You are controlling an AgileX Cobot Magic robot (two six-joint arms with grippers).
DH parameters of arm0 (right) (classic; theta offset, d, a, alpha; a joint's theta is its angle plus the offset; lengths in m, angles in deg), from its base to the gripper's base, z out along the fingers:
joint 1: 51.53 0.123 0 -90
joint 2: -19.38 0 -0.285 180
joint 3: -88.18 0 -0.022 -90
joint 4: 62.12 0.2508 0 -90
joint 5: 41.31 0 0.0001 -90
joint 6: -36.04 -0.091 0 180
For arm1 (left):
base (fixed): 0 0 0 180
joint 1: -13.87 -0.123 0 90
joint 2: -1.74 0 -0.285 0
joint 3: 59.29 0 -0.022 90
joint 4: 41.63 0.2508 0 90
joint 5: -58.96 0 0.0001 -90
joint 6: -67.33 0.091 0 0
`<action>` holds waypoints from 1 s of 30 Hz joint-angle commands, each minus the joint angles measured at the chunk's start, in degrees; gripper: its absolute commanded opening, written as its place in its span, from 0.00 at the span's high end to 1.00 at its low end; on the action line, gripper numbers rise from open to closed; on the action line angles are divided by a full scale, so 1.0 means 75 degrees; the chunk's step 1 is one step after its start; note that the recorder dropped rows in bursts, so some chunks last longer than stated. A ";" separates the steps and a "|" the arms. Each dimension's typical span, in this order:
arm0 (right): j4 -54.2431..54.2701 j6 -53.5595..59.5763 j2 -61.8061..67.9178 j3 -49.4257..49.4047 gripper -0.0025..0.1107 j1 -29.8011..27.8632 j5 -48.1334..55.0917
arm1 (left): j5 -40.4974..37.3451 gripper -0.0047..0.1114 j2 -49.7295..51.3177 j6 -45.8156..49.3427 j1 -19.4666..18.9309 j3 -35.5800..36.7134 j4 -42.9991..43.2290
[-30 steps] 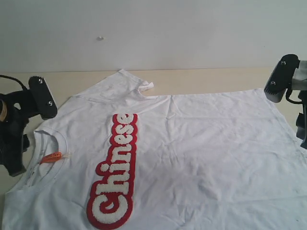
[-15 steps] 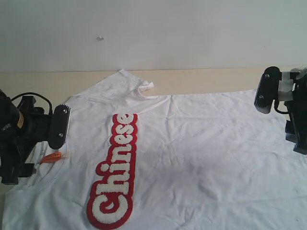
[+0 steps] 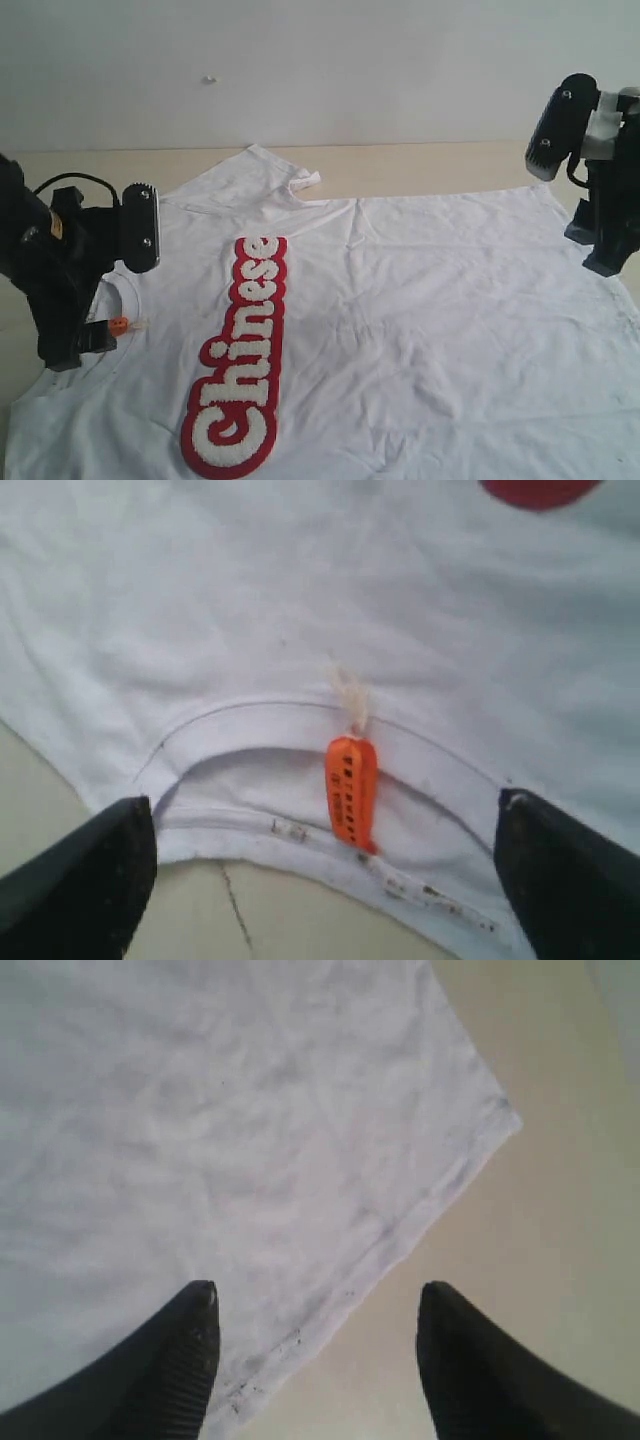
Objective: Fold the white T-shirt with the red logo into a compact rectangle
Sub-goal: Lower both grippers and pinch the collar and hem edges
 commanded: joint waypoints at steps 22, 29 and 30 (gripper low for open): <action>0.1418 0.4276 0.1509 0.0465 0.47 0.0001 0.2472 | -0.2402 0.20 0.1891 0.4231 -0.1610 -0.1522 -0.1547; 0.1713 0.4574 0.1786 0.0771 0.47 -0.0385 0.2581 | -0.2058 0.20 0.1923 0.4906 -0.1780 -0.1522 -0.1745; 0.1810 0.4679 0.1786 0.0795 0.47 -0.0476 0.2594 | -0.2047 0.20 0.1923 0.5005 -0.1780 -0.1522 -0.1838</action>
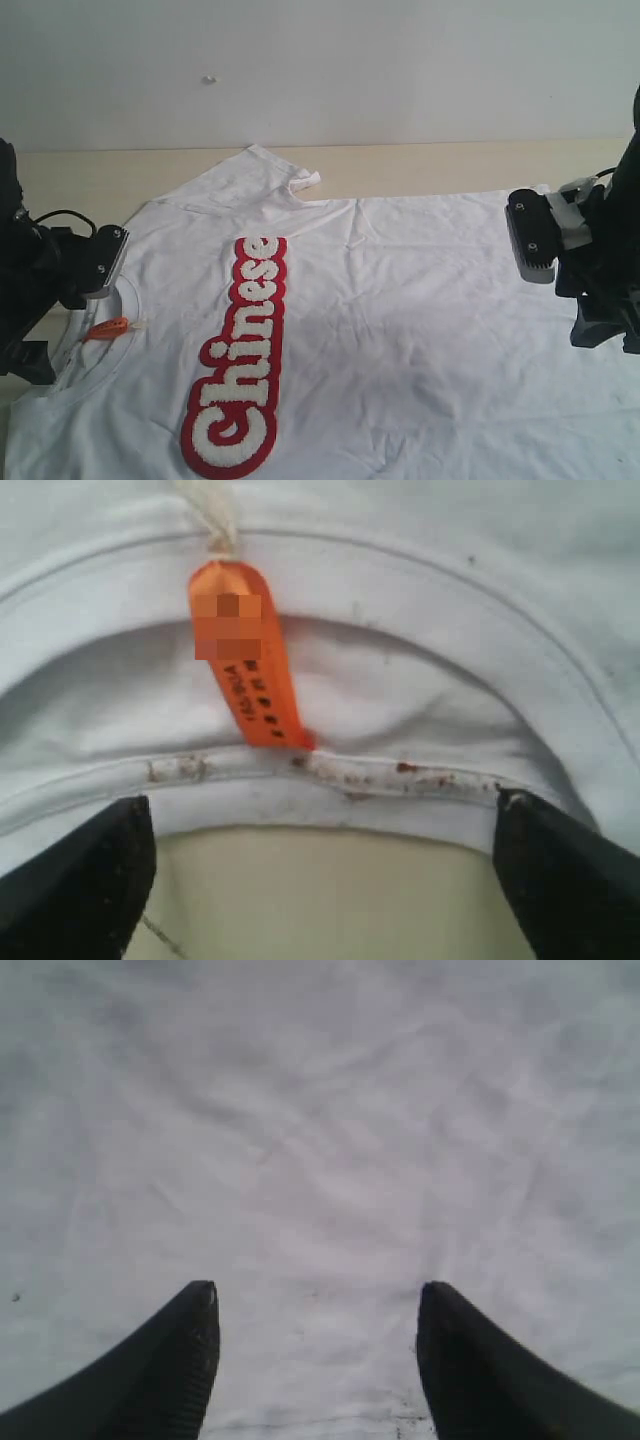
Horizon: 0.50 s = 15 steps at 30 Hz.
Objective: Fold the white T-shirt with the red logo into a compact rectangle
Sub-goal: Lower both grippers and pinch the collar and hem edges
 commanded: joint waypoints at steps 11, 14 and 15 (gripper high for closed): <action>0.0358 0.0503 0.0624 0.0404 0.47 -0.0890 0.0646 | 0.0197 0.20 0.0022 0.0842 -0.0052 0.0015 -0.0955; 0.0170 0.0413 0.0956 0.0404 0.47 -0.0890 0.0605 | 0.0183 0.20 0.0022 0.0843 -0.0079 0.0015 -0.0955; 0.0153 0.0413 0.1069 0.0404 0.47 -0.0890 0.0605 | 0.0183 0.20 0.0022 0.0843 -0.0120 0.0015 -0.0955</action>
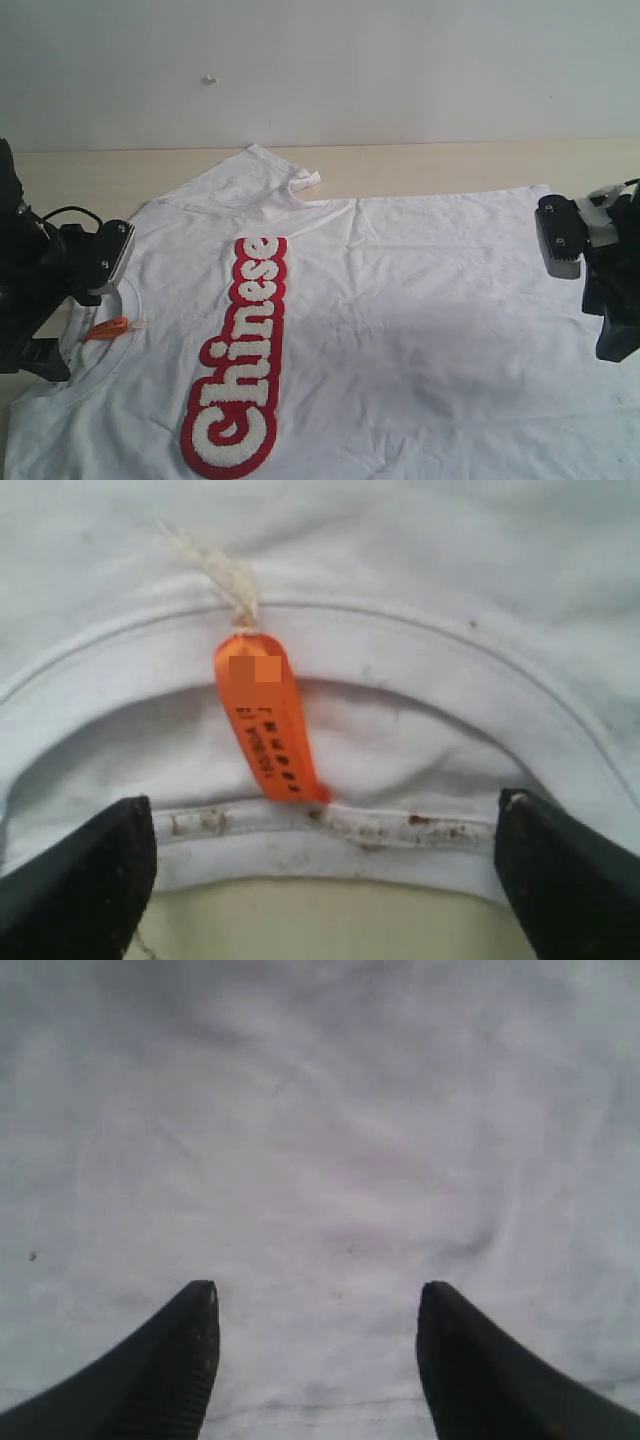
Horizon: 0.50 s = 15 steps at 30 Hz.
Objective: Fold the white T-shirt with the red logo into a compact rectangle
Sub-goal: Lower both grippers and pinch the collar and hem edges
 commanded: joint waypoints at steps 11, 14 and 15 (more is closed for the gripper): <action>-0.0149 0.0093 0.0713 0.1560 0.47 -0.0655 0.1232 | -0.0122 0.20 0.0082 0.0115 -0.0548 0.0015 -0.0529; -0.0123 0.0345 0.0713 0.1712 0.47 -0.0928 0.1056 | -0.0106 0.20 0.0244 0.0192 -0.0548 0.0015 -0.0529; -0.0254 0.0425 0.0713 0.1712 0.47 -0.0967 0.0867 | -0.0106 0.20 0.0292 0.0192 -0.0548 0.0000 -0.0529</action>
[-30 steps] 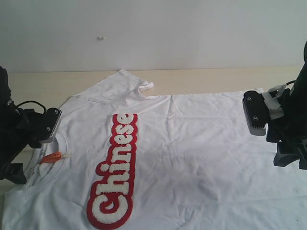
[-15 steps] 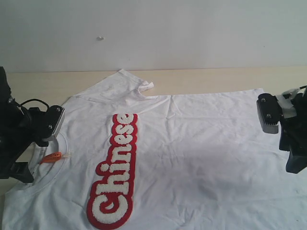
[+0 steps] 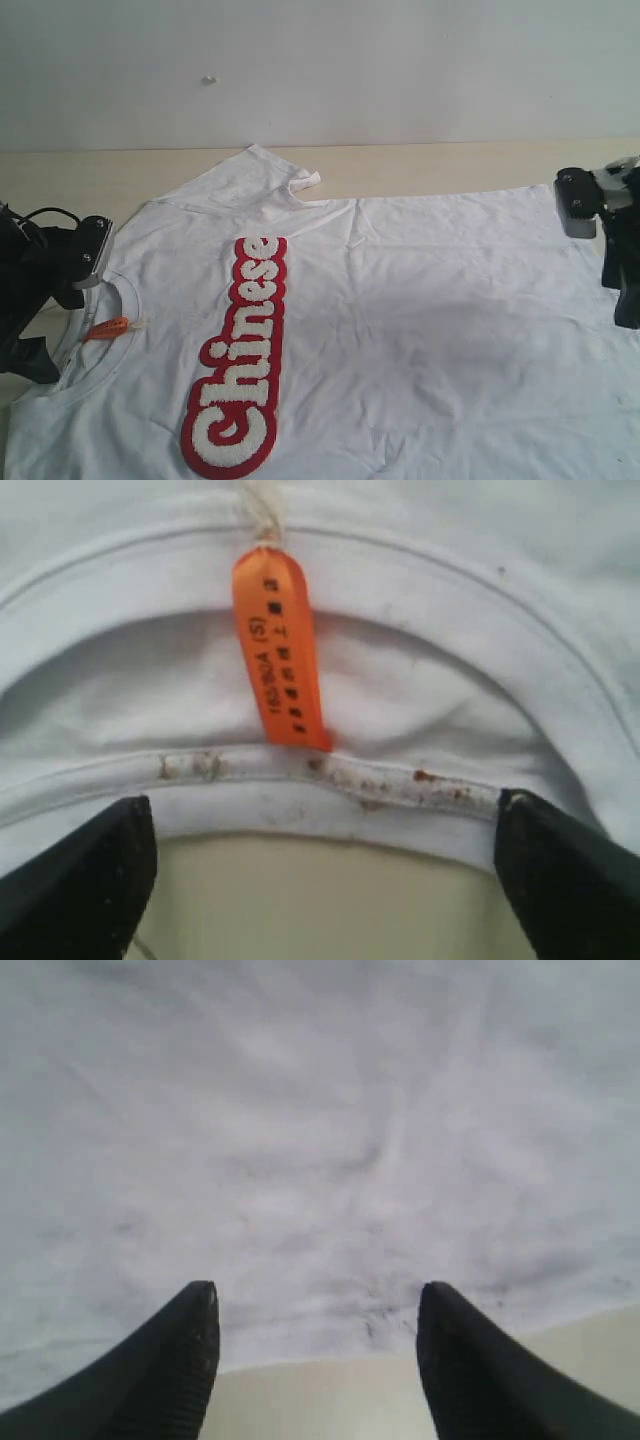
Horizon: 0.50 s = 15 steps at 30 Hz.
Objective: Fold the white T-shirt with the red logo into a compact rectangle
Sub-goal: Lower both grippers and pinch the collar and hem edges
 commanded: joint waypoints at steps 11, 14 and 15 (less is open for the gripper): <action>-0.0763 0.0615 0.0749 0.0155 0.47 -0.0267 -0.1169 | -0.0080 0.20 0.0283 0.0058 -0.0016 -0.0071 -0.0144; -0.0883 0.0615 0.0894 0.0155 0.47 -0.0267 -0.1223 | -0.0080 0.20 0.0283 0.0058 -0.0016 -0.0071 -0.0144; -0.0884 0.0615 0.0925 0.0155 0.47 -0.0267 -0.1292 | -0.0065 0.20 0.0283 0.0058 -0.0016 -0.0071 -0.0144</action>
